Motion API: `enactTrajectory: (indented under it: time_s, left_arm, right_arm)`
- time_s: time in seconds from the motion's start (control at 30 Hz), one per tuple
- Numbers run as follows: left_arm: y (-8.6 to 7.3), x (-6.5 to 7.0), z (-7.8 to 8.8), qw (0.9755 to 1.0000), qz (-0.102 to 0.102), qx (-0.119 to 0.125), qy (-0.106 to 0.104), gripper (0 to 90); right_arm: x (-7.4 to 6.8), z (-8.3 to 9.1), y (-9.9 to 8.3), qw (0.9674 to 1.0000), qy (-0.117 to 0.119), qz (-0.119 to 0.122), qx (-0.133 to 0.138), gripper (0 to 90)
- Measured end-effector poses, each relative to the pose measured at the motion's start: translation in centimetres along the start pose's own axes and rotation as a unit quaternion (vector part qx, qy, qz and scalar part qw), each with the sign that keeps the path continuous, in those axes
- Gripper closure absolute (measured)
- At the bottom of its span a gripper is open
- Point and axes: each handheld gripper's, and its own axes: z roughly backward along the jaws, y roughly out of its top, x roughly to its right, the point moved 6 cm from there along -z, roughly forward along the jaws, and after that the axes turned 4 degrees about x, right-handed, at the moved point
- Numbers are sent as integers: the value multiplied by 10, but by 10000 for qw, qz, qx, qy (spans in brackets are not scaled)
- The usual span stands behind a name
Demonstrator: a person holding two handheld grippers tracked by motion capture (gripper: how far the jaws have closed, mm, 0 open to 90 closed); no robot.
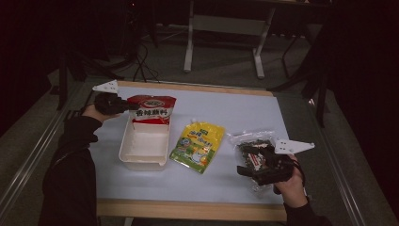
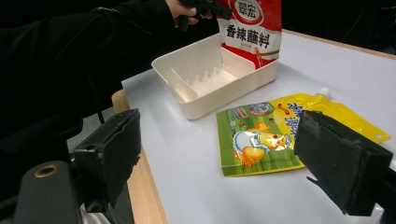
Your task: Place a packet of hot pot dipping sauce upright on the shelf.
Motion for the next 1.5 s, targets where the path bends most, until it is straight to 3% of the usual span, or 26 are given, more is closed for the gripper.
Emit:
enactTrajectory:
  time_s: [0.07, 0.2, 0.3, 0.4, 0.5, 0.53, 0.67, 0.77, 0.93, 1.23, 1.4, 1.5]
  left_arm:
    - [-1, 0, 0, 10000, 26, 57, -32, 900]
    - [-1, -1, -2, 9999, 19, 18, 152, 900]
    - [-1, 0, -1, 9997, 120, -58, 183, 772]
    - [0, 2, 2, 9994, 202, -99, 268, 700]
    - [3, 6, 6, 9993, 85, -66, 356, 697]
    - [4, 7, 8, 9990, 26, -33, 455, 650]
    - [10, 9, 15, 9983, 81, 78, 572, 613]
    - [14, 10, 25, 9972, 260, 146, 692, 580]
    - [14, 20, 41, 9960, 469, 182, 737, 524]
    - [18, 44, 61, 9953, 487, 318, 768, 456]
    - [20, 52, 71, 9937, 579, 431, 858, 423]
    - [18, 65, 77, 9923, 634, 460, 956, 376]
  right_arm:
    - [0, 0, 0, 10000, -10, 11, -7, 147]
    - [-1, 0, 0, 10000, 10, -2, 5, 147]
    - [-1, 1, 1, 10000, 8, 3, 3, 147]
    - [-1, 2, 0, 10000, 3, -13, 21, 147]
    - [0, 3, 0, 10000, -9, -3, 18, 147]
    - [0, 3, 0, 10000, -20, -3, 18, 147]
    - [0, 4, 0, 10000, -29, -8, 27, 147]
    - [-1, 4, 0, 10000, -27, 4, 14, 147]
    - [1, 6, -2, 10000, -78, 21, -40, 147]
    - [4, 11, -5, 9998, -183, 22, -93, 147]
    - [5, 13, -5, 9996, -274, 56, -107, 147]
    - [8, 18, -4, 9992, -347, 186, 14, 139]
